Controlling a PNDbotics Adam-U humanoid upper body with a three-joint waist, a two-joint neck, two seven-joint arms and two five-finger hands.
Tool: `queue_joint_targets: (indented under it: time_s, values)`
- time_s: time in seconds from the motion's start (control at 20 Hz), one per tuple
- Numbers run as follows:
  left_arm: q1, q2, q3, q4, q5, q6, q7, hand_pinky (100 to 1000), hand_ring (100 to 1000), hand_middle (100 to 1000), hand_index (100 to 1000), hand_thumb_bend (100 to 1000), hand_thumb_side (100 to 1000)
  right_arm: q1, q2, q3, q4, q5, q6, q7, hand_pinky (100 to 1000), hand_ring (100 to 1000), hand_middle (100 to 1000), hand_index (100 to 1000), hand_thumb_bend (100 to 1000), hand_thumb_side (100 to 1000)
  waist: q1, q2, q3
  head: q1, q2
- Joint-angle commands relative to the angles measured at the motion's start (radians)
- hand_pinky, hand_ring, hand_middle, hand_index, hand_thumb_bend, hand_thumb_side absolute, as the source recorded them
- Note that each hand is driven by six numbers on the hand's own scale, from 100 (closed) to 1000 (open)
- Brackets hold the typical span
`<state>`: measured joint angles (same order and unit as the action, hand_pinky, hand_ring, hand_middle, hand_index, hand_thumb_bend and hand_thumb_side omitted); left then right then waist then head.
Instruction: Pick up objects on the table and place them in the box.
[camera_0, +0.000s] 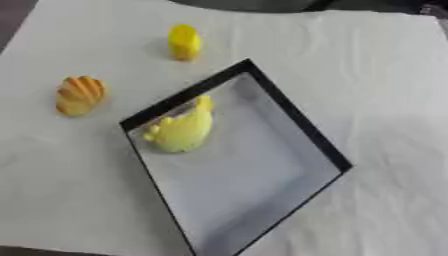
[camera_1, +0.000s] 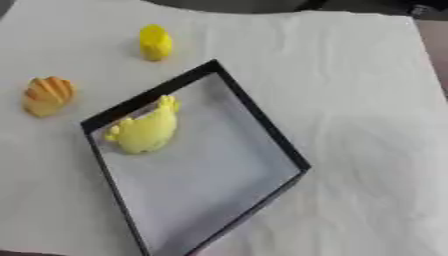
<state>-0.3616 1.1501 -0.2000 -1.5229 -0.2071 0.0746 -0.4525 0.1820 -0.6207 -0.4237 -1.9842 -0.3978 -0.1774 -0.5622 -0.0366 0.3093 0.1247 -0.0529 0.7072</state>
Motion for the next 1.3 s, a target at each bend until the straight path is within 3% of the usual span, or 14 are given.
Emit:
queue_joint_targets:
  time_s: [0.05, 0.25, 0.65, 1.05, 1.3]
  values:
    - [-0.044, 0.006, -0.026, 0.012, -0.036, 0.021, 0.008, 817, 738, 730, 808, 579, 653, -0.004, -0.023, -0.003, -0.016, -0.006, 0.011, 0.002, 954, 1000, 676, 783, 100, 612, 0.017, -0.001, -0.002, 0.012, -0.008]
    - [-0.106, -0.034, -0.069, 0.044, -0.102, 0.040, 0.046, 791, 688, 672, 796, 575, 592, -0.006, -0.024, 0.001, -0.016, -0.007, 0.020, 0.005, 954, 1000, 672, 781, 100, 615, 0.022, -0.003, -0.008, 0.022, -0.007]
    - [-0.233, -0.142, -0.141, 0.138, -0.165, 0.046, 0.075, 780, 662, 643, 785, 568, 616, -0.016, -0.031, 0.009, -0.016, -0.014, 0.040, 0.010, 954, 1000, 668, 780, 100, 624, 0.039, -0.005, -0.017, 0.039, -0.003]
    - [-0.338, -0.256, -0.171, 0.243, -0.251, 0.053, 0.090, 768, 653, 634, 767, 558, 587, -0.032, -0.040, 0.019, -0.016, -0.026, 0.059, 0.019, 954, 1000, 667, 779, 100, 634, 0.055, -0.007, -0.028, 0.063, 0.002]
    - [-0.362, -0.295, -0.180, 0.297, -0.296, 0.034, 0.083, 748, 626, 604, 733, 519, 556, -0.035, -0.038, 0.020, -0.016, -0.030, 0.067, 0.020, 954, 1000, 666, 778, 100, 638, 0.062, -0.007, -0.032, 0.069, 0.005]
